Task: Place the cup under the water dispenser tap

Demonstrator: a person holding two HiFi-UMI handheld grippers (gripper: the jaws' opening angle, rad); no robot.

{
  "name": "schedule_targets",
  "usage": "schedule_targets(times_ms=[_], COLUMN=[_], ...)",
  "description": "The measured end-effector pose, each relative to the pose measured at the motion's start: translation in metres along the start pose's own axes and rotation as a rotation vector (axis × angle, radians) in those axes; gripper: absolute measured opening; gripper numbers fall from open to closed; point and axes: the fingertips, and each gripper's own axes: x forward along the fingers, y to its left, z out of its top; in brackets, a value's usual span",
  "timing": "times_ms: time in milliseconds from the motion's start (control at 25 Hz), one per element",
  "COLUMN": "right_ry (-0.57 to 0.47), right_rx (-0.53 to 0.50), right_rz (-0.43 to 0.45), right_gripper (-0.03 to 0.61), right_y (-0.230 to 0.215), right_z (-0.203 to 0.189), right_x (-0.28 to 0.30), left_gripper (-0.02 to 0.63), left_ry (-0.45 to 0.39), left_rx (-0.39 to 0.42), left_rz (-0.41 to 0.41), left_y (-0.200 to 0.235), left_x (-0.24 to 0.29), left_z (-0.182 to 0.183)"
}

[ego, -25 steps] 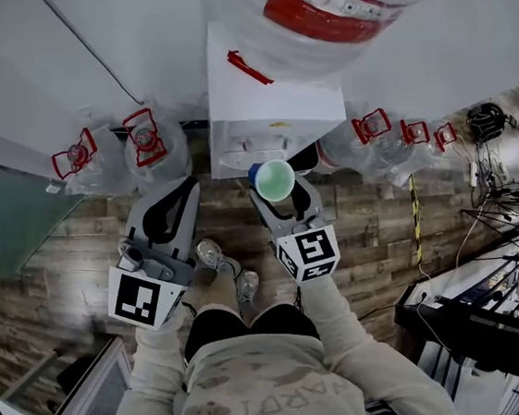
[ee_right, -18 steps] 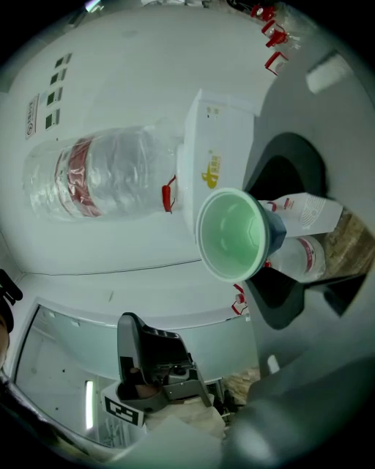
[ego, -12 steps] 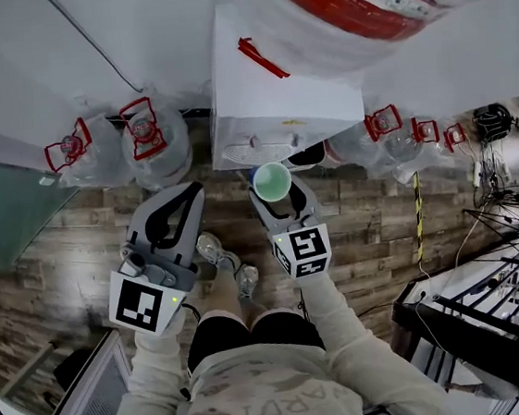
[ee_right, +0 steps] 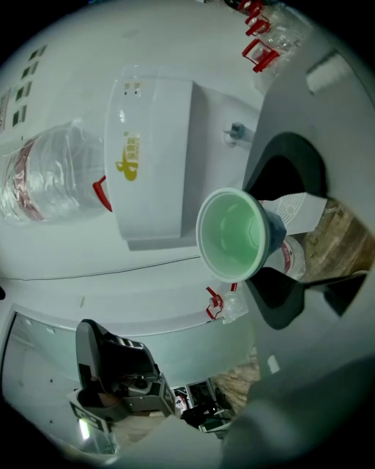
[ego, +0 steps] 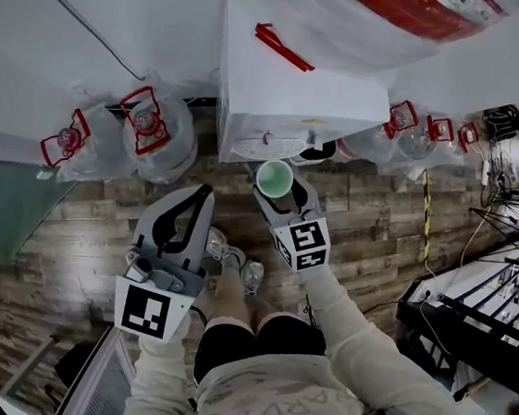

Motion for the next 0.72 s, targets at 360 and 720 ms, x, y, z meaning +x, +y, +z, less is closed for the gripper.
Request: schedule_targets(times_ms=[360,720], right_ry=[0.083,0.143], right_rx=[0.014,0.046], right_rz=[-0.006,-0.034], right_gripper=[0.295,0.295], right_y=[-0.007,-0.023], right_z=[-0.046,-0.084], right_x=[0.039,0.079], left_gripper=[0.005,0.005], left_ry=[0.023,0.031], left_rx=[0.002,-0.012], left_rz=[-0.019,-0.003], left_y=[0.011,0.024], left_x=[0.004,0.004], left_z=[-0.026,-0.049])
